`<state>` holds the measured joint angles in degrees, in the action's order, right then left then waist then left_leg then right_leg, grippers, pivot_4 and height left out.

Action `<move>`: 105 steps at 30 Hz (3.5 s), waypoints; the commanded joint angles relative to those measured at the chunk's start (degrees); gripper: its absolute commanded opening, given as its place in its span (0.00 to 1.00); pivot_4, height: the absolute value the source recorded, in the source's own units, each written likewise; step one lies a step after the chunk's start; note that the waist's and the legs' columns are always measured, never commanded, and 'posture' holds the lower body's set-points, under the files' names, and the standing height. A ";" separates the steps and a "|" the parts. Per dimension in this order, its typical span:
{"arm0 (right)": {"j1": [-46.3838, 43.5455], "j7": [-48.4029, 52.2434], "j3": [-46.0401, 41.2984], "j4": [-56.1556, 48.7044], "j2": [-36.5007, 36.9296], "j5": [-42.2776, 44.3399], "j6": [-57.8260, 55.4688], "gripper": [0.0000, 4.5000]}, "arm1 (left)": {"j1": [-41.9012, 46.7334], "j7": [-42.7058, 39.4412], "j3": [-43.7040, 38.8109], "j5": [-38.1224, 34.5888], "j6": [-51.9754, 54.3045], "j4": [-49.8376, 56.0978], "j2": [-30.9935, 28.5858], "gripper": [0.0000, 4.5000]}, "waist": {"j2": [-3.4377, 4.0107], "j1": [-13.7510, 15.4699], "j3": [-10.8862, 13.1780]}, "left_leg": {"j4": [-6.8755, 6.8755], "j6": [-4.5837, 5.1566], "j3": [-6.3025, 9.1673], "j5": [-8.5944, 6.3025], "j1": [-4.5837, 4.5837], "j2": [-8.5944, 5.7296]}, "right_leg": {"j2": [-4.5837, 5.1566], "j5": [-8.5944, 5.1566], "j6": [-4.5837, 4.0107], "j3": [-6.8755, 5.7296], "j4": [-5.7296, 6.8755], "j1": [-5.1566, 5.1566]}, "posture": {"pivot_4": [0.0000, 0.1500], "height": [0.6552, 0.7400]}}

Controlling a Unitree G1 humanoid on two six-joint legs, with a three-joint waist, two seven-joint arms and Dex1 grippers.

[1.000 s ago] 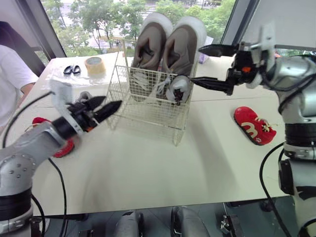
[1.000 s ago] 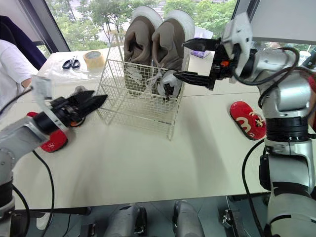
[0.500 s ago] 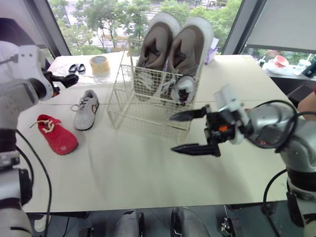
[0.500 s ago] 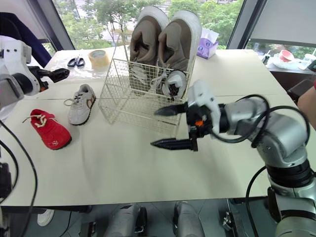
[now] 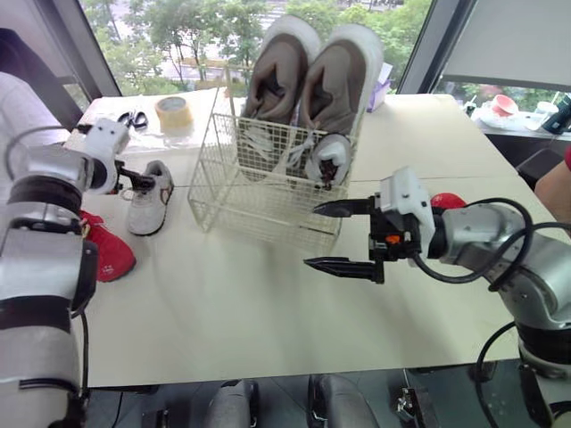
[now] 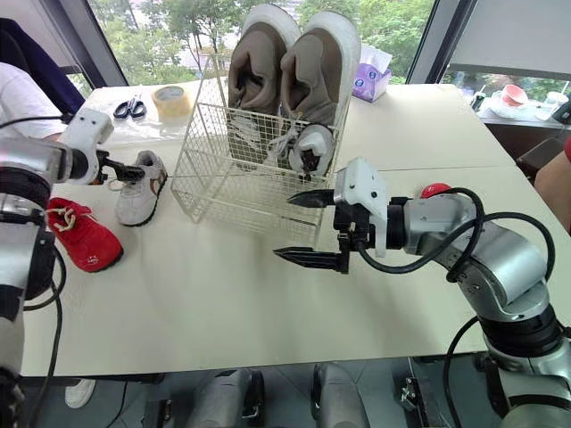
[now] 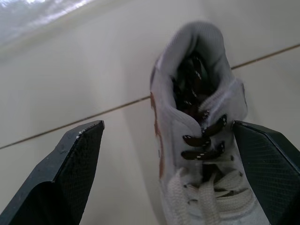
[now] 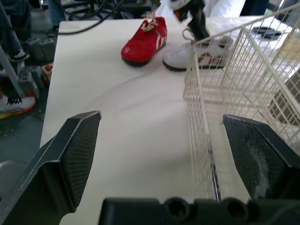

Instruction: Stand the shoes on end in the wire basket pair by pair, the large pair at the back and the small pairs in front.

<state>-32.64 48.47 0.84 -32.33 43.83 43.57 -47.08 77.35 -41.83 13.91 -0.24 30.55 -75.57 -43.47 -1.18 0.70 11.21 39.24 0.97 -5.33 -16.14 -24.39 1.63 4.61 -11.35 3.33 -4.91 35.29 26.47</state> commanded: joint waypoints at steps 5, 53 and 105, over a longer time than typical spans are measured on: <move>-1.02 -2.42 -2.68 -1.02 -0.51 0.20 1.47 1.00 | -0.93 1.14 -4.17 3.28 -1.66 -1.35 1.04 0.47 | -0.02 0.01 -0.01 | 0.05 0.01 0.05 0.00 0.01 0.05 | 0.04 0.00 0.01 0.00 0.01 -0.05 | 1.00 1.00; -13.65 -4.70 -7.04 6.91 3.35 12.41 -8.96 1.00 | -42.00 34.99 -10.74 5.14 -51.98 65.78 37.18 0.01 | -0.12 0.19 -0.05 | 0.85 0.31 0.46 -0.15 0.38 -0.01 | 0.17 0.35 0.34 0.07 0.20 -0.86 | 1.00 1.00; 4.21 -30.89 -31.88 6.76 0.01 15.66 -7.48 1.00 | -57.34 20.85 -28.78 -78.53 28.24 110.09 12.00 1.00 | 0.06 0.08 -0.06 | 0.81 0.35 0.49 -0.20 0.55 -0.05 | 0.13 0.29 0.29 0.14 -0.08 -1.14 | 1.00 1.00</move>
<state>-29.09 17.09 -27.23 -25.98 42.21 60.49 -56.04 19.87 -20.96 -15.67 -75.92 59.67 33.73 -31.26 -1.13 0.79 11.15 40.05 1.32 -4.84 -16.34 -23.80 1.59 4.71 -11.14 3.48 -4.76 35.20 25.31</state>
